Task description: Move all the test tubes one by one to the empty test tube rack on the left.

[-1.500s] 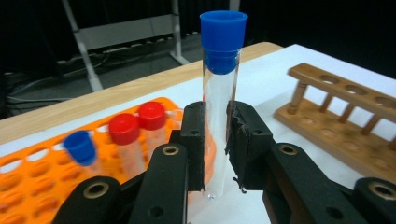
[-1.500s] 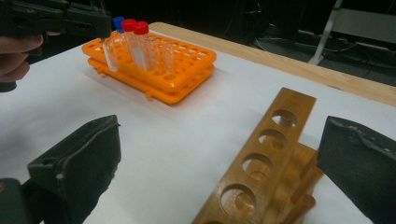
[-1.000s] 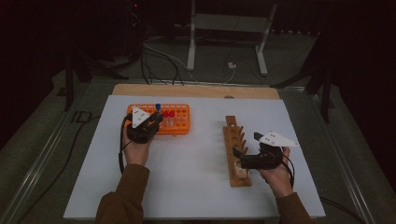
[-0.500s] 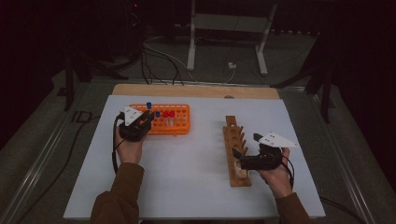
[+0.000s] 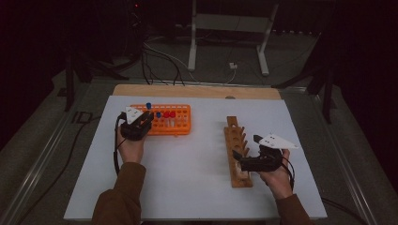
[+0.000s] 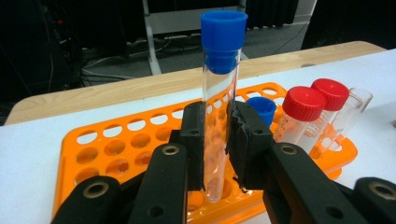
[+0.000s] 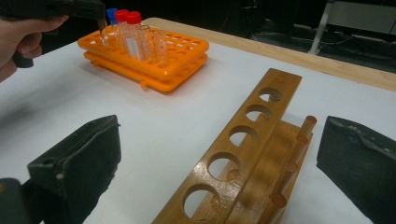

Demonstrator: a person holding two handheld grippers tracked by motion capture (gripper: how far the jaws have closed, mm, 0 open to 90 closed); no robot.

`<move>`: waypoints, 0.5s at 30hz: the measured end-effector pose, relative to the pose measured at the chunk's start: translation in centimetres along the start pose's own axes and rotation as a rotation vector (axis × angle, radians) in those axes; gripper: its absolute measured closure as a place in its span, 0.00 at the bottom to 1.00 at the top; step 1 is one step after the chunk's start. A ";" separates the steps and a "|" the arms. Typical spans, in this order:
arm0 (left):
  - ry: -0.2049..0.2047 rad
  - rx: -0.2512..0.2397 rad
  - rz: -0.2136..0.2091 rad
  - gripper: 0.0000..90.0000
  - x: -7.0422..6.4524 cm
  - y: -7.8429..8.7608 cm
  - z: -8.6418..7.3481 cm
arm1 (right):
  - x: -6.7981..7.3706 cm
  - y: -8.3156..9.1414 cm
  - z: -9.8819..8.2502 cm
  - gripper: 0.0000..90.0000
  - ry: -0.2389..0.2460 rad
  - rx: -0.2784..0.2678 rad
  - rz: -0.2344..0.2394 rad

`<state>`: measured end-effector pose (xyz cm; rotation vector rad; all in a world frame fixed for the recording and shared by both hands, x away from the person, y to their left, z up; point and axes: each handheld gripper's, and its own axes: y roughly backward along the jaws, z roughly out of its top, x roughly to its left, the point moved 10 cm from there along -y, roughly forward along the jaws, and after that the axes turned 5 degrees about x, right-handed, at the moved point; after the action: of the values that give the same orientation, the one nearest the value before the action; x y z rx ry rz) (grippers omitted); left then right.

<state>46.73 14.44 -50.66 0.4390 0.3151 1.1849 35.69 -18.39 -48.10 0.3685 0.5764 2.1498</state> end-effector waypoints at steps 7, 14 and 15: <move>0.003 -0.003 -0.015 0.85 -0.4 -0.5 -0.3 | 0.0 -0.1 -0.2 0.00 -0.001 0.004 0.003; 0.001 0.000 -0.013 0.85 -0.2 -0.7 -0.4 | 0.3 -0.3 -0.3 0.00 0.003 0.012 0.009; 0.002 0.000 -0.013 0.85 -0.2 -0.7 -0.4 | 0.3 -0.3 -0.4 0.00 0.003 0.013 0.010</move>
<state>47.06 14.08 -51.30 0.4355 0.3195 1.1725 35.60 -18.09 -48.58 0.3756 0.5914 2.1571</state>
